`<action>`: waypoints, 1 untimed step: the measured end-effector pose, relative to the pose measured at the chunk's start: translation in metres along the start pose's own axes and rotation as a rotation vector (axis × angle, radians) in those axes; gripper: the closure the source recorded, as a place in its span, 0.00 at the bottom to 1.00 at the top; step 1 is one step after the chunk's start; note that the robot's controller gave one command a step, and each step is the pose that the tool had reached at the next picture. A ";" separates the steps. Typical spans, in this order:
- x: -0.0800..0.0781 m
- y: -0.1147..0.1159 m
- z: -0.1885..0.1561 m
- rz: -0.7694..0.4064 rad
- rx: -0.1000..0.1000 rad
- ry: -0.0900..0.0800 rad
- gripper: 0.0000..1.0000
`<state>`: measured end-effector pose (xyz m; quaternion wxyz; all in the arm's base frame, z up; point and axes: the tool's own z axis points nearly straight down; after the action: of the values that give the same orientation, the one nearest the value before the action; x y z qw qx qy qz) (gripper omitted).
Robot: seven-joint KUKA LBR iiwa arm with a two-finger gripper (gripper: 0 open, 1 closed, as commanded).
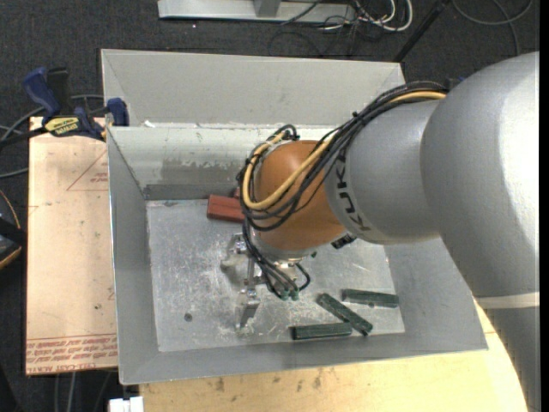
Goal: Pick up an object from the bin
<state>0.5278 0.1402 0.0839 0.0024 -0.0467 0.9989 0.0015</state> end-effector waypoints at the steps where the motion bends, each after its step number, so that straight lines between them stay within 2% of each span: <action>1: 0.000 -0.014 0.005 0.005 -0.003 -0.009 0.00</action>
Offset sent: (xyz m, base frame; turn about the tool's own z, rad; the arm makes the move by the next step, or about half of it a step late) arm -0.0401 -0.0636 0.0020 -0.0996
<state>0.5295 0.1260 0.0785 0.0067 -0.0442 0.9990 0.0032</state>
